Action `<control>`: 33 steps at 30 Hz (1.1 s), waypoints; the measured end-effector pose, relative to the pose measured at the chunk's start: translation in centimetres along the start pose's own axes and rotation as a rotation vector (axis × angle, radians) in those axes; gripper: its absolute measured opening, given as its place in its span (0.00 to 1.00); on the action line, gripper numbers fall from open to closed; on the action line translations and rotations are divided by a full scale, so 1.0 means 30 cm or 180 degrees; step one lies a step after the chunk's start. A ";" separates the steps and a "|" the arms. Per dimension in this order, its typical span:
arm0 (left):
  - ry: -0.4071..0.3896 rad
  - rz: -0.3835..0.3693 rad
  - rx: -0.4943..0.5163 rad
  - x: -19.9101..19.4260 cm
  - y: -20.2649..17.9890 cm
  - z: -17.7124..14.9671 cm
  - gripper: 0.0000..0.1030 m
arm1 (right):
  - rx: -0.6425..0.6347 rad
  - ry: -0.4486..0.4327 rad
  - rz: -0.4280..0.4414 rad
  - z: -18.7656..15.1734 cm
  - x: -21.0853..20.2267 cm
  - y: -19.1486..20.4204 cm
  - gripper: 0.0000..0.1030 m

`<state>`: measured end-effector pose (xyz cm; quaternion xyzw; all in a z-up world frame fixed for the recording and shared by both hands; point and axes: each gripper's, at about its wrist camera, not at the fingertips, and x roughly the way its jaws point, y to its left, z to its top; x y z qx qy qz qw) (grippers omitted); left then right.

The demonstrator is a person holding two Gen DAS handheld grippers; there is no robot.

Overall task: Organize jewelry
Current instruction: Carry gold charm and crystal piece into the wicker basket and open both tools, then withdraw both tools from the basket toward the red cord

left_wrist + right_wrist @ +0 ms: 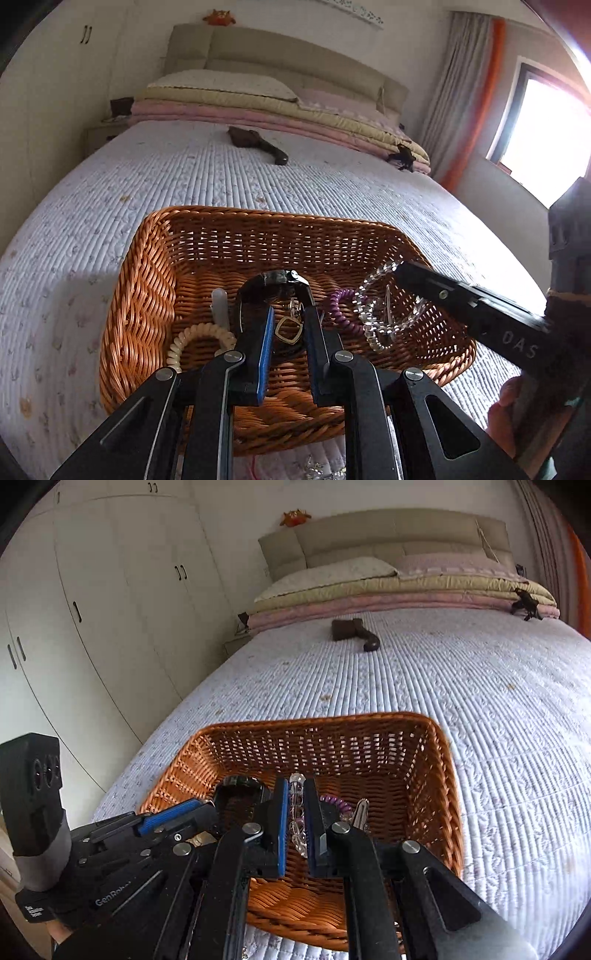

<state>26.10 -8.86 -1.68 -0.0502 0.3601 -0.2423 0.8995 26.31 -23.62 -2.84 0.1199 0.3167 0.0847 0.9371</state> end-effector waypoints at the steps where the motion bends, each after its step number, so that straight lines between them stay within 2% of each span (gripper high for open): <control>1: 0.0006 -0.0013 -0.0015 0.006 0.003 0.002 0.16 | 0.0016 0.0021 -0.0016 -0.003 0.011 -0.006 0.10; 8: 0.0077 -0.0004 -0.0046 0.035 0.012 -0.004 0.16 | 0.0028 0.0058 -0.0119 -0.027 0.044 -0.024 0.10; 16: 0.0035 0.0023 -0.0022 0.024 0.020 -0.011 0.17 | -0.0063 -0.0028 -0.0249 -0.039 0.026 -0.011 0.13; 17: 0.0030 0.0038 -0.0025 0.024 0.019 -0.012 0.17 | -0.0062 -0.0060 -0.0250 -0.040 0.019 -0.011 0.22; 18: 0.0042 0.0048 -0.0036 0.021 0.020 -0.016 0.18 | -0.0049 -0.0091 -0.0247 -0.038 0.011 -0.010 0.37; 19: 0.0041 0.0029 -0.0042 0.020 0.020 -0.017 0.18 | -0.0041 -0.0130 -0.0249 -0.038 0.002 -0.012 0.41; 20: 0.0032 0.0014 -0.0039 0.016 0.020 -0.017 0.20 | -0.0043 -0.0163 -0.0260 -0.037 -0.006 -0.013 0.42; 22: 0.0035 0.0033 -0.0043 0.007 0.020 -0.017 0.32 | -0.0040 -0.0223 -0.0271 -0.033 -0.028 -0.015 0.42; 23: 0.0011 0.0044 -0.0055 -0.005 0.020 -0.018 0.41 | -0.0028 -0.0281 -0.0280 -0.032 -0.048 -0.015 0.42; 28: -0.0209 0.0014 -0.0021 -0.113 0.004 -0.018 0.43 | -0.0056 -0.0487 -0.0272 -0.035 -0.175 0.010 0.42; 31: -0.0338 -0.0036 -0.0010 -0.205 -0.017 -0.025 0.54 | -0.0099 -0.0559 -0.0211 -0.066 -0.268 0.035 0.42; 33: -0.0423 -0.0080 0.0028 -0.275 -0.034 -0.039 0.55 | -0.0139 -0.0606 -0.0188 -0.093 -0.328 0.059 0.42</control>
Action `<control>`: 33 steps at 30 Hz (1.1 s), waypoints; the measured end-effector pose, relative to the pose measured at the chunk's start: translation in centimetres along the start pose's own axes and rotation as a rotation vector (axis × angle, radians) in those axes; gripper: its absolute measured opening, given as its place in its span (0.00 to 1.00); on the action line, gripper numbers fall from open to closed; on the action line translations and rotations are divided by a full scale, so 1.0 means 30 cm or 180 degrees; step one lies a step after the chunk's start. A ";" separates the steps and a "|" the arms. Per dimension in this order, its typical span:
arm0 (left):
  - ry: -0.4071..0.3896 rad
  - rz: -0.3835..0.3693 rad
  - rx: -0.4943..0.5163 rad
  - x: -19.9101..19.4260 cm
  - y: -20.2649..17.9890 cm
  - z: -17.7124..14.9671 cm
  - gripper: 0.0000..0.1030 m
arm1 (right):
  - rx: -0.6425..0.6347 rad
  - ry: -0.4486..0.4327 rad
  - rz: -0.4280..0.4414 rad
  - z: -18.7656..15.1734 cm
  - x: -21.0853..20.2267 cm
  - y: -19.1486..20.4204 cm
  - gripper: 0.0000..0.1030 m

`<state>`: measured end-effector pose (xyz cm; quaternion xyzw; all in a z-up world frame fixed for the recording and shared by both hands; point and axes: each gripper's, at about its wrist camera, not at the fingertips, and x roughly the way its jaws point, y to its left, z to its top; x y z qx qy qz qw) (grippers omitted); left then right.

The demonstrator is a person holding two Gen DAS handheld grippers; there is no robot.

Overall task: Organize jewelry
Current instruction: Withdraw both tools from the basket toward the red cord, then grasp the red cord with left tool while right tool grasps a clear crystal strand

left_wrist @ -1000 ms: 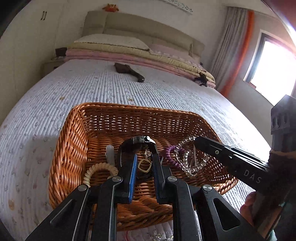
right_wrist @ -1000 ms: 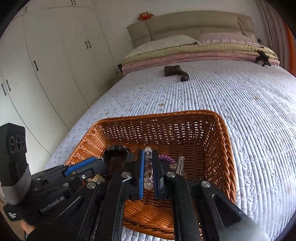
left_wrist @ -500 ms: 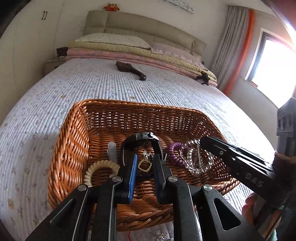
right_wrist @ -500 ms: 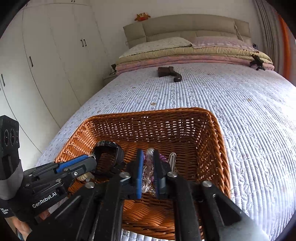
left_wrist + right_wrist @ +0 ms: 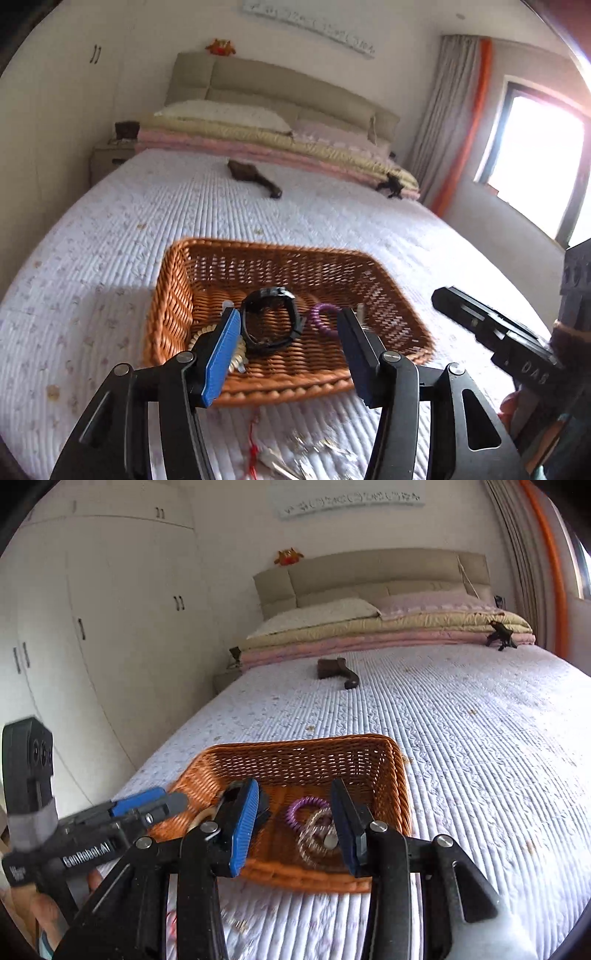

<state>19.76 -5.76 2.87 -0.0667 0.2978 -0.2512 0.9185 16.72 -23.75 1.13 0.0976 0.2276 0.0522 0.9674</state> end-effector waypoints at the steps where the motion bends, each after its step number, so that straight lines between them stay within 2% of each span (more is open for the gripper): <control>1: -0.0033 -0.0013 0.0040 -0.036 -0.012 -0.004 0.55 | -0.0007 -0.0011 0.0016 -0.008 -0.027 0.008 0.42; 6: -0.0143 -0.0055 0.0176 -0.222 -0.064 -0.045 0.55 | -0.0058 -0.0069 0.0108 -0.058 -0.158 0.062 0.42; 10: -0.0206 -0.0076 0.0081 -0.339 -0.068 -0.108 0.55 | -0.0087 -0.0039 0.0166 -0.112 -0.215 0.097 0.42; 13: -0.0144 -0.0041 -0.0054 -0.369 -0.054 -0.185 0.55 | -0.0138 0.0038 0.0201 -0.158 -0.212 0.115 0.42; 21: 0.0367 0.0122 -0.0300 -0.225 0.002 -0.374 0.55 | -0.0164 0.0411 0.0266 -0.258 -0.107 0.109 0.39; 23: 0.0465 0.0131 -0.0323 -0.192 -0.002 -0.402 0.55 | -0.0160 0.0511 0.0267 -0.277 -0.074 0.105 0.35; 26: 0.0564 0.0183 -0.0281 -0.149 -0.029 -0.426 0.55 | -0.0099 0.0655 0.0316 -0.296 -0.025 0.095 0.34; 33: 0.0821 0.0523 -0.0056 -0.065 -0.082 -0.460 0.55 | -0.0094 0.0842 0.0331 -0.311 0.045 0.096 0.33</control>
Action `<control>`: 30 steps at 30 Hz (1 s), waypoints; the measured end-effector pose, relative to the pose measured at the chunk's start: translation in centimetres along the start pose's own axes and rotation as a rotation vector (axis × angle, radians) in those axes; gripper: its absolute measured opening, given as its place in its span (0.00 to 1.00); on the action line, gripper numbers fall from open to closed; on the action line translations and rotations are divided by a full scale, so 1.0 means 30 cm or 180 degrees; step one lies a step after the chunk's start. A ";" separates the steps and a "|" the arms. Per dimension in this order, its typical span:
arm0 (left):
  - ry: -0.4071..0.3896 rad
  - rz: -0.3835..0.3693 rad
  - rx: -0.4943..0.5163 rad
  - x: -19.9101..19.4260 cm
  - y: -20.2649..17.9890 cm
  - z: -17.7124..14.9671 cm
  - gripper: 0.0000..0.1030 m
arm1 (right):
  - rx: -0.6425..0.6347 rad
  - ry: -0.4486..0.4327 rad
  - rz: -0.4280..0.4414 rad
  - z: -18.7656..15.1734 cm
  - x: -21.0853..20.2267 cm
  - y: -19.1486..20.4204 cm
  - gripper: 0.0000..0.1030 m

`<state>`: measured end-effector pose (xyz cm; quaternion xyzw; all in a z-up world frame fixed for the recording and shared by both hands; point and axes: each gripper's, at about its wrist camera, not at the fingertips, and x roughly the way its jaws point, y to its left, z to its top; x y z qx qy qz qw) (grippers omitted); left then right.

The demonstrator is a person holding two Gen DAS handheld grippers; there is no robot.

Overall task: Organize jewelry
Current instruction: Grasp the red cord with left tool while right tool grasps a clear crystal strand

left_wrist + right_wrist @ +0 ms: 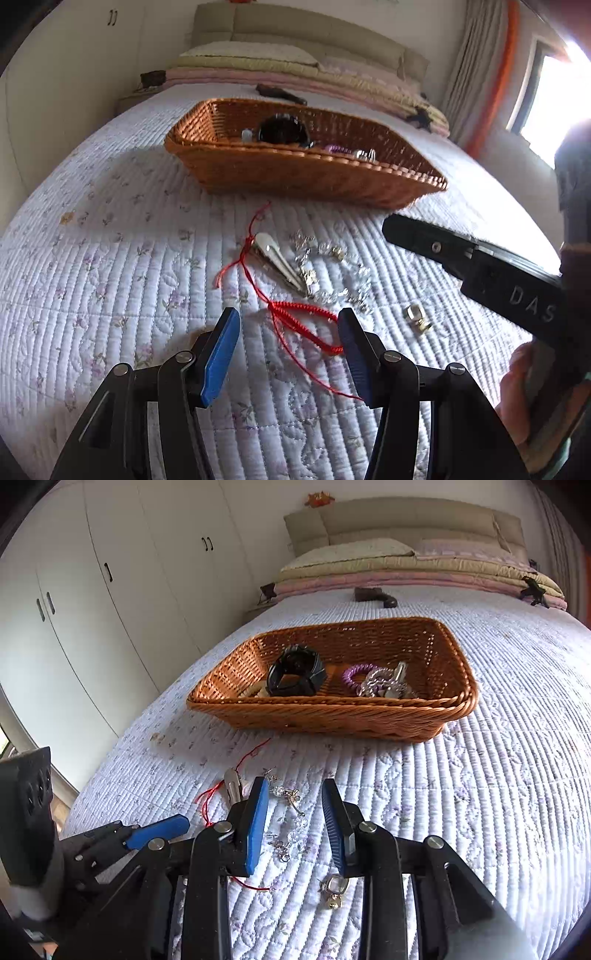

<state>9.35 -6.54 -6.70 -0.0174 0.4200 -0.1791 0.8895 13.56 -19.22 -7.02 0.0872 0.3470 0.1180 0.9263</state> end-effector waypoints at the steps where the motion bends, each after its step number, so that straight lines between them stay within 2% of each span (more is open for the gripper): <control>1: 0.0026 0.0012 0.0010 0.005 0.000 -0.003 0.54 | -0.0009 0.0021 -0.0001 -0.001 0.008 0.002 0.33; 2: 0.0036 0.0028 0.0029 0.007 0.005 -0.005 0.52 | -0.0017 0.0042 0.0001 -0.002 0.012 0.006 0.33; 6: 0.0114 0.0197 0.0177 0.005 0.009 -0.012 0.30 | -0.0084 0.0186 -0.0037 -0.014 0.050 0.019 0.33; 8: 0.0155 0.0203 0.0216 -0.012 0.033 -0.016 0.25 | -0.0097 0.0248 -0.0052 -0.020 0.068 0.020 0.33; 12: 0.0188 0.0191 0.0193 -0.051 0.101 -0.015 0.24 | -0.0105 0.0317 -0.0070 -0.031 0.096 0.018 0.33; 15: 0.0187 0.0027 0.0143 -0.060 0.141 -0.017 0.24 | -0.0139 0.0354 -0.0100 -0.041 0.111 0.021 0.33; 19: 0.0198 -0.0068 0.0127 -0.060 0.140 -0.023 0.24 | -0.0215 0.0401 -0.0146 -0.051 0.128 0.035 0.33; 26: 0.0159 0.0113 0.0281 -0.048 0.093 -0.033 0.24 | -0.0385 0.0485 -0.0289 -0.058 0.159 0.072 0.33; 28: 0.0149 0.0124 0.0296 -0.045 0.088 -0.035 0.24 | -0.0474 0.0509 -0.0359 -0.061 0.171 0.090 0.26; 30: 0.0139 0.0130 0.0311 -0.046 0.086 -0.037 0.24 | -0.0522 0.0516 -0.0421 -0.065 0.174 0.100 0.13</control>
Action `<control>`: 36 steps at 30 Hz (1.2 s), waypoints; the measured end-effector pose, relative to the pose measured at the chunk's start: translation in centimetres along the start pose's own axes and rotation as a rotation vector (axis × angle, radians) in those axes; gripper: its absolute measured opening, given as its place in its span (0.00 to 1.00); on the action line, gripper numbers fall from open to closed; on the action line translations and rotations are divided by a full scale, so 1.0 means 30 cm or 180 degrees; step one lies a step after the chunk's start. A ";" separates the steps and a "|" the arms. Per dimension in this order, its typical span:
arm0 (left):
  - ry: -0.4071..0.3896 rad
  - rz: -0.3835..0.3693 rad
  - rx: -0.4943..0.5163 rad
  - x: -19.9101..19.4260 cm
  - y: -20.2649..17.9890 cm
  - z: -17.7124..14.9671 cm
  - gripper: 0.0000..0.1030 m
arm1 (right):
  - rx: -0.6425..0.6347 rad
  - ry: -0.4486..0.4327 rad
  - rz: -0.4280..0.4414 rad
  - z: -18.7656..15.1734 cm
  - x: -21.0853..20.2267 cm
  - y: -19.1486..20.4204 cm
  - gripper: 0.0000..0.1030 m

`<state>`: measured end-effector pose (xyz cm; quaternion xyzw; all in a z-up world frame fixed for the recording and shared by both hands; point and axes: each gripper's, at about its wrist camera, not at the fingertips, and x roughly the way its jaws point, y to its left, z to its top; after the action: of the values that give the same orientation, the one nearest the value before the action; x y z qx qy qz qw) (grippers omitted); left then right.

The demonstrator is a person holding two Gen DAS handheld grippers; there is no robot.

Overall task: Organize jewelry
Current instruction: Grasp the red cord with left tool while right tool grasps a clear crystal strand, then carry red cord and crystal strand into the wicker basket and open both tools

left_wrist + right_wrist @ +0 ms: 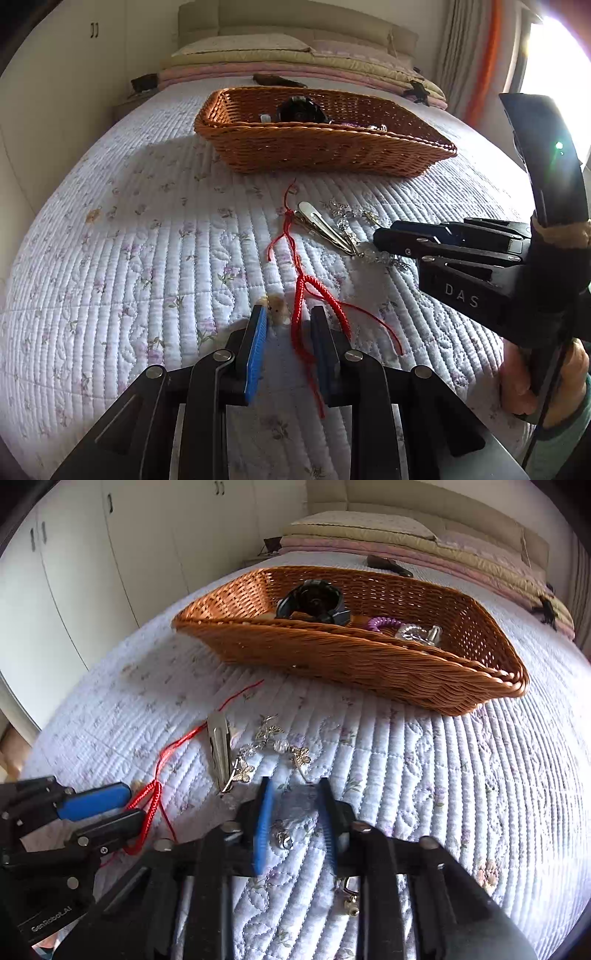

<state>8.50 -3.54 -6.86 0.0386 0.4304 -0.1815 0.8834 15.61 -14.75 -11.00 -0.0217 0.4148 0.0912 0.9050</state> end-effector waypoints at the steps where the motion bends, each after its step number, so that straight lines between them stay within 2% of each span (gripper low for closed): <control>1: -0.0007 -0.0002 -0.0004 -0.001 0.001 0.000 0.22 | -0.0013 0.0004 0.0002 0.000 0.001 0.002 0.12; 3: -0.0013 -0.0050 -0.0004 -0.002 0.003 -0.001 0.08 | -0.0024 -0.0010 -0.0016 -0.001 -0.002 0.004 0.11; 6: -0.0047 -0.0088 0.0001 -0.007 0.006 -0.006 0.05 | -0.0008 -0.0097 -0.0034 -0.002 -0.020 0.004 0.11; 9: -0.0121 -0.0218 -0.0001 -0.027 0.011 -0.011 0.04 | 0.0069 -0.0263 0.0043 -0.004 -0.071 -0.016 0.11; 14: -0.0291 -0.0400 -0.0057 -0.077 0.035 -0.012 0.04 | 0.0231 -0.0468 0.0377 0.000 -0.174 -0.050 0.11; 19: -0.0461 -0.0516 -0.0126 -0.129 0.062 -0.004 0.04 | 0.0238 -0.0667 0.0462 0.016 -0.276 -0.046 0.11; 26: -0.0624 -0.0568 -0.0124 -0.192 0.058 0.017 0.04 | 0.0249 -0.0927 0.0428 0.036 -0.396 -0.055 0.11; 31: -0.0750 -0.0604 -0.0071 -0.241 0.035 0.098 0.04 | 0.0293 -0.1087 0.0385 0.078 -0.464 -0.090 0.11; 36: -0.0945 -0.0601 0.0064 -0.275 0.008 0.282 0.04 | 0.0331 -0.1256 0.0222 0.184 -0.514 -0.148 0.11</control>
<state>10.24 -2.85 4.81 -0.0205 0.2950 -0.2717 0.9158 10.71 -20.75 4.09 0.0577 0.2341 0.1035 0.9650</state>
